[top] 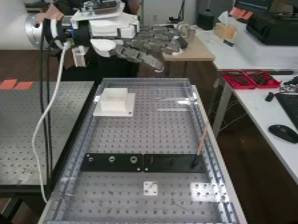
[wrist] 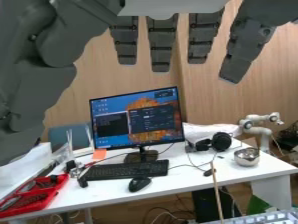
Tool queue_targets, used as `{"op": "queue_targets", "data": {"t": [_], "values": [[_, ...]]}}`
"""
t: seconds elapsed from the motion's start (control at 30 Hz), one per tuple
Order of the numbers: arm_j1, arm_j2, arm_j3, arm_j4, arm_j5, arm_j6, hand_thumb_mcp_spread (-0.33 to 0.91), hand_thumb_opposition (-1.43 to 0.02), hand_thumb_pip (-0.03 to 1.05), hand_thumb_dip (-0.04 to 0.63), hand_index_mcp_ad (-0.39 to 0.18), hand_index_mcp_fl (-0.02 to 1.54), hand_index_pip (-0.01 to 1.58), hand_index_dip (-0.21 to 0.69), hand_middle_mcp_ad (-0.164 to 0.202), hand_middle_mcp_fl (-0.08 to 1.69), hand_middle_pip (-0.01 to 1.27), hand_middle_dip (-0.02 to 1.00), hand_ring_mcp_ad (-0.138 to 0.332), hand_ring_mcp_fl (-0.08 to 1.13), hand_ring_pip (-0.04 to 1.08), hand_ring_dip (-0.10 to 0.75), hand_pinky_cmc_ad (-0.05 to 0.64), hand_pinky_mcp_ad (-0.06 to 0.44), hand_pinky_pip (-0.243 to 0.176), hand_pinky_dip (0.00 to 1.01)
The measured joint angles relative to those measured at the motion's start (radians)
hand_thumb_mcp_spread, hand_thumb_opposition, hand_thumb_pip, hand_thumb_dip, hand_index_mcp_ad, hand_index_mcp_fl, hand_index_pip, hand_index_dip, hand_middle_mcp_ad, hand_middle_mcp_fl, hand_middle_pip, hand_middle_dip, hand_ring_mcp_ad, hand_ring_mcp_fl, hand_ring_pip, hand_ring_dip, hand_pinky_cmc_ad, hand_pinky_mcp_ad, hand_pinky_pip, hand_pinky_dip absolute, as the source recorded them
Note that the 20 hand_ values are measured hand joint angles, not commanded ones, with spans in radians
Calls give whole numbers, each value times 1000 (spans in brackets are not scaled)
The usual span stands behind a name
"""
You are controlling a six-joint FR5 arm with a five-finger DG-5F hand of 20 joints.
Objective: Grab the drill bit and place it in the clear container
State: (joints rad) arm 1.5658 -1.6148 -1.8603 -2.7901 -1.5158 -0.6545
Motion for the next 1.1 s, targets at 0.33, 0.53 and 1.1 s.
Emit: {"op": "queue_targets", "data": {"t": [0.33,0.53,1.1], "values": [[0,1,-1,-1,1,2,353,-688,208,70,-87,56,89,202,72,66,136,185,176,12,105,38,449,328,-93,368],[-1,0,-1,1,0,2,353,-688,208,70,-87,56,89,202,72,66,136,185,180,12,105,38,449,328,-93,368],[-9,5,-6,10,8,9,353,-688,208,70,-87,56,89,202,72,66,136,185,180,12,105,38,449,328,-96,375]]}}
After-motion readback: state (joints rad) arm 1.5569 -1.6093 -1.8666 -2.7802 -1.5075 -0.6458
